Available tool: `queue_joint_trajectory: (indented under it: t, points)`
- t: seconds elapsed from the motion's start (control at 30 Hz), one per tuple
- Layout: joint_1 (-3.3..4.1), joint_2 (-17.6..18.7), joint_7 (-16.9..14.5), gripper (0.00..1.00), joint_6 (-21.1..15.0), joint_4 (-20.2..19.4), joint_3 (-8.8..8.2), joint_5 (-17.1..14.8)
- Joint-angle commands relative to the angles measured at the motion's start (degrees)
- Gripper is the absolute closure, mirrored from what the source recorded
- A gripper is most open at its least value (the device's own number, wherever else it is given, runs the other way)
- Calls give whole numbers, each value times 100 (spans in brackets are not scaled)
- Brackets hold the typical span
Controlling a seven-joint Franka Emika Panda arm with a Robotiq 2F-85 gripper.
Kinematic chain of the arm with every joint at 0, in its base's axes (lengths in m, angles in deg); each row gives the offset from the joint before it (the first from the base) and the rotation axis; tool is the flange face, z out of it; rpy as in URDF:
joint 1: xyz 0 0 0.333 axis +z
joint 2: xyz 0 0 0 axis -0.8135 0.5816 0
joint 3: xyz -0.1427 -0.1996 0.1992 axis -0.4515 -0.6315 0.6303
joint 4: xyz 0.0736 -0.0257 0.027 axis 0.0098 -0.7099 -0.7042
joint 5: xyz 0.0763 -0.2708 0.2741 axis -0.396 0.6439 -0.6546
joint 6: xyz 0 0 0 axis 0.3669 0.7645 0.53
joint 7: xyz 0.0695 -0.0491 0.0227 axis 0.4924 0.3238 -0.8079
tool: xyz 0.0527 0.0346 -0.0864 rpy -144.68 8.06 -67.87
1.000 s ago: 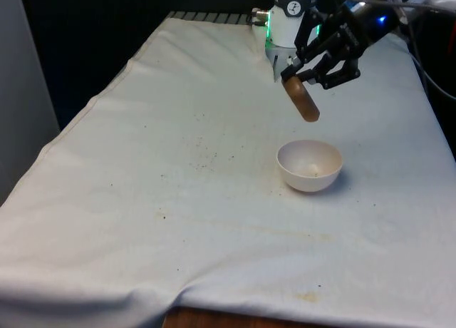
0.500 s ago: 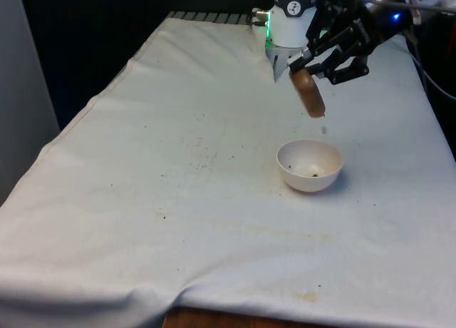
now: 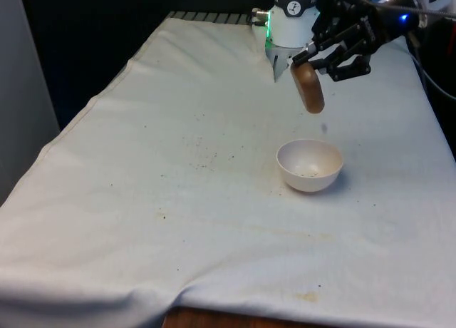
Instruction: Pour the coffee beans from the cup into the bowl.
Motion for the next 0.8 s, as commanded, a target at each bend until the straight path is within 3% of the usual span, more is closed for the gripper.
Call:
queue_joint_trajectory:
  t: [0.0,0.03,0.23,0.3,0.33,0.63,0.77]
  points:
    - [23,11,40,97,34,-29,-6,63]
    - [0,6,11,97,17,-6,6,29]
    - [29,57,149,97,92,-120,6,275]
    - [0,46,155,97,69,-138,17,275]
    - [29,69,183,97,109,-143,0,332]
    - [0,155,269,97,241,-166,57,584]
    - [23,166,298,97,338,-201,63,722]
